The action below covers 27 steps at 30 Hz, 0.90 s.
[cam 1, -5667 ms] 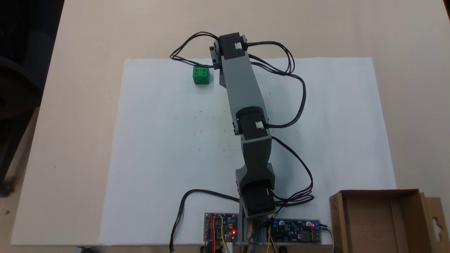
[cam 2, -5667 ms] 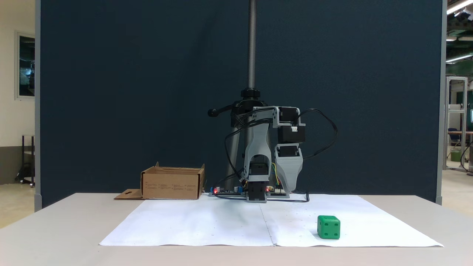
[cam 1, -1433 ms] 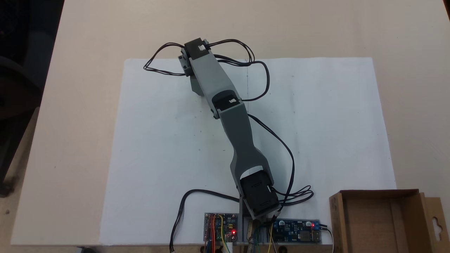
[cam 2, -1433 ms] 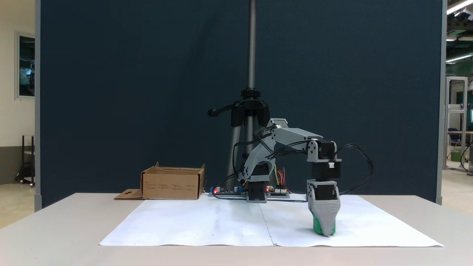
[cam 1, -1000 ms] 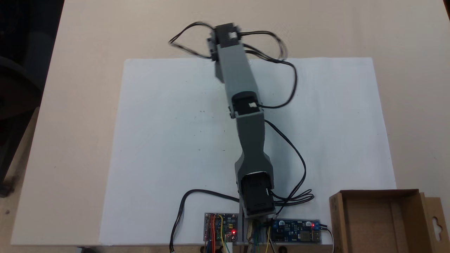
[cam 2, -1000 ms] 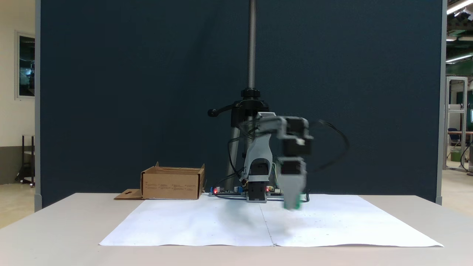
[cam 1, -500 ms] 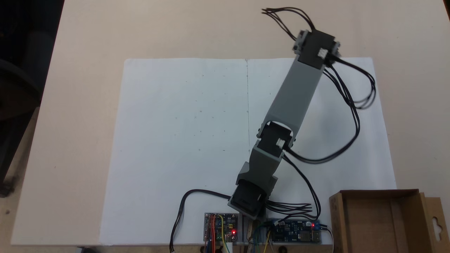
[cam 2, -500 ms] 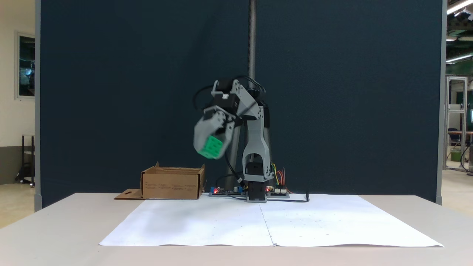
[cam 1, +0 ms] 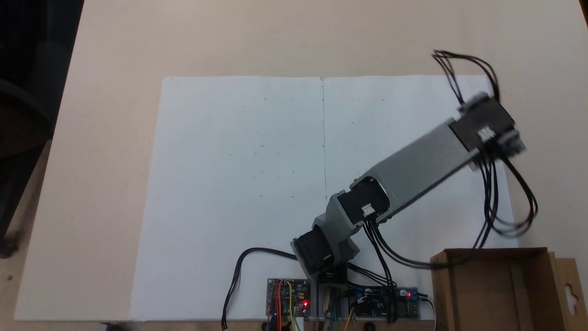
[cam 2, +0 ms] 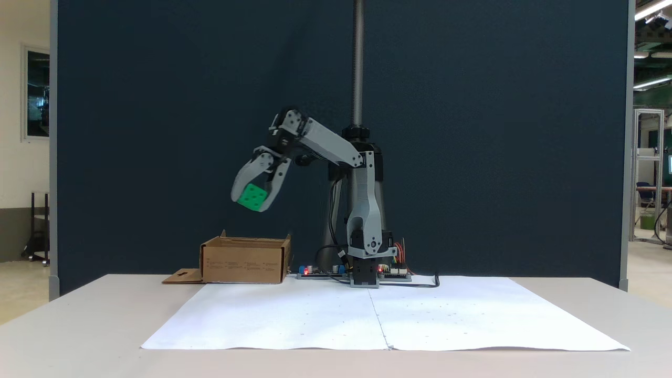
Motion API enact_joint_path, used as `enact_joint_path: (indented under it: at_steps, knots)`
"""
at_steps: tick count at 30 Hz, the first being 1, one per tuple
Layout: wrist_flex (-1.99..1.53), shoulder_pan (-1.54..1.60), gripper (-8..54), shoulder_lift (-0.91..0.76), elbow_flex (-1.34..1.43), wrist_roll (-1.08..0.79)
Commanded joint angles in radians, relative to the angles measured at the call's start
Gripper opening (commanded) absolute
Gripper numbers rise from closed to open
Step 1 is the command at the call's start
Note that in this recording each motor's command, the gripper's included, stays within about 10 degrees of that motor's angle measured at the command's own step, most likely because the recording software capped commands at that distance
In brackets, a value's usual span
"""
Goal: Grasp a green dice and put it in the bin.
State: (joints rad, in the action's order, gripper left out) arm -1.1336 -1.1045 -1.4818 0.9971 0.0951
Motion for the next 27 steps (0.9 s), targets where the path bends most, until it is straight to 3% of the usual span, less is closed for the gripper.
enact_joint_path:
  at_steps: [1, 27]
  knots:
    - [-0.038, -0.075, 12.2, -0.035, -0.005, -0.115]
    - [0.026, -0.637, 12.2, 0.176, -0.003, -0.456]
